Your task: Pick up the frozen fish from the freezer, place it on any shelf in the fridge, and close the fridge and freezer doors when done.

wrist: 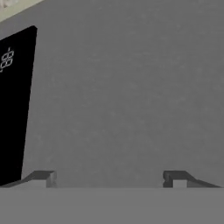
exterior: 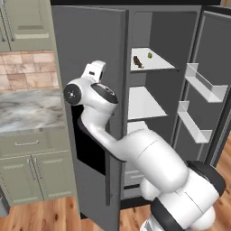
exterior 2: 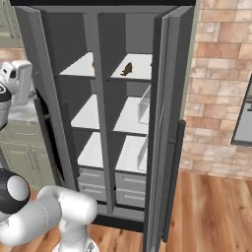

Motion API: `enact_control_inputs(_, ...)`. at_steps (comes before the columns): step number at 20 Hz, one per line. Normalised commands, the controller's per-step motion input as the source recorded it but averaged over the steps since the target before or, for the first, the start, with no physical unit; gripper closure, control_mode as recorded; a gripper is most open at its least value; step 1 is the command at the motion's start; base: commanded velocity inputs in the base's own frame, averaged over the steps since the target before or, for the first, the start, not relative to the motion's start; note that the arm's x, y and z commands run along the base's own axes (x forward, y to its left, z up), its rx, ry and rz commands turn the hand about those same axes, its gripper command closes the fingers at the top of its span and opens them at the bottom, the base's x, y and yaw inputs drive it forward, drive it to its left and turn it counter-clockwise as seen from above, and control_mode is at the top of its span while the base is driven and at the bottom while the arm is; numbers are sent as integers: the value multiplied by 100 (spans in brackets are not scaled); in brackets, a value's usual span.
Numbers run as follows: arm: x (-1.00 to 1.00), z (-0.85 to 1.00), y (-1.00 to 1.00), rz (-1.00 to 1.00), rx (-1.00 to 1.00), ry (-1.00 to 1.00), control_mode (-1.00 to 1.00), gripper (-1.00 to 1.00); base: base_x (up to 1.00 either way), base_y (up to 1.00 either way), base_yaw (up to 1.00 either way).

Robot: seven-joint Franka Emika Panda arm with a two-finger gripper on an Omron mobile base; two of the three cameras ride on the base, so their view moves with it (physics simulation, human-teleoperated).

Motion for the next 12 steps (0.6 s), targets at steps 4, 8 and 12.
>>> enact_control_inputs(4, 71, 0, 0, -9, -6, -3, -100, -100, 0, 0, 0)
enact_control_inputs(8, 36, 0, -5, -14, -7, 0, -100, -100, 0, 0, 0)
enact_control_inputs(12, 27, 0, -21, -14, -7, 0, -100, -100, 0, 0, 0)
